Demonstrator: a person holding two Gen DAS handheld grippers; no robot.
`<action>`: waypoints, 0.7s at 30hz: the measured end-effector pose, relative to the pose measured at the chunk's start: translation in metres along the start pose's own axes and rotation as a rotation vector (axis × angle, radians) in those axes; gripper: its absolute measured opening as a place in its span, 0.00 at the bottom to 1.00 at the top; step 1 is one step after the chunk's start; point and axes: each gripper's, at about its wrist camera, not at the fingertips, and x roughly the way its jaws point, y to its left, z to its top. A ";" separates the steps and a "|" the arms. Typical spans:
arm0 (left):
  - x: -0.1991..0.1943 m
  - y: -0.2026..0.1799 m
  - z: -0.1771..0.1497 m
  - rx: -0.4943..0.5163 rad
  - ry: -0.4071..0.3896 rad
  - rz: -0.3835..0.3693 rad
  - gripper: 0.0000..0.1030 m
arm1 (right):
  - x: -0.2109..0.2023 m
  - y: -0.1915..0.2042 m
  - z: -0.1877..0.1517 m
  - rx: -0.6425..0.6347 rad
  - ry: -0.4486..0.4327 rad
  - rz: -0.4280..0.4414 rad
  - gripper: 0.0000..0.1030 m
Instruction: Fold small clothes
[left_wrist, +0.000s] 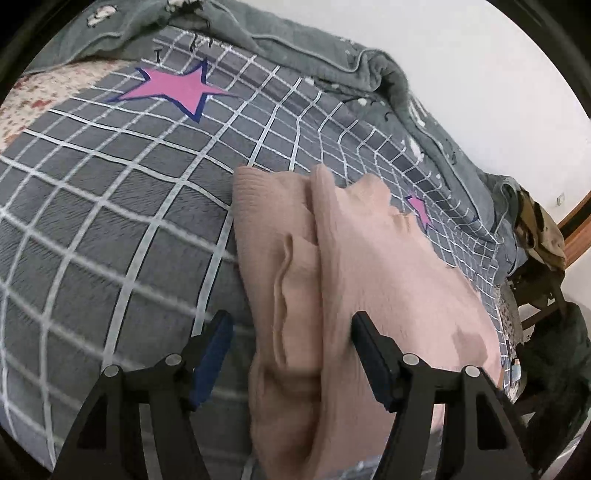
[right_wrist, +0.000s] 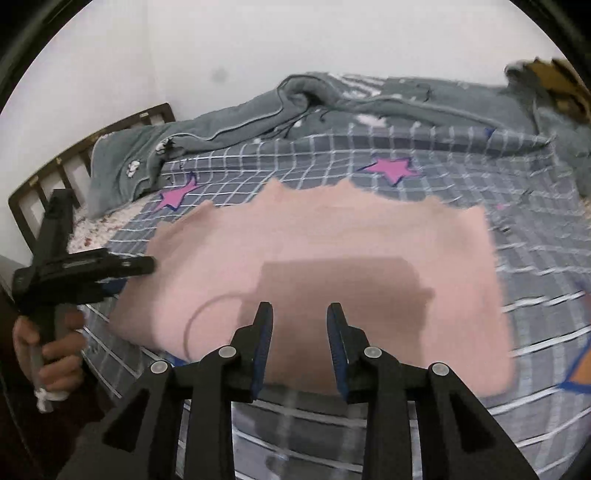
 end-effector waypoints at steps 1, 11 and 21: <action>0.002 0.000 0.001 0.002 -0.004 -0.007 0.63 | 0.008 0.005 -0.001 0.001 0.003 -0.014 0.29; 0.012 -0.011 0.012 0.047 0.010 -0.010 0.64 | 0.048 0.030 0.004 -0.016 -0.054 -0.248 0.29; 0.011 -0.011 0.013 -0.036 0.018 0.033 0.35 | 0.058 0.027 0.016 -0.032 -0.015 -0.211 0.33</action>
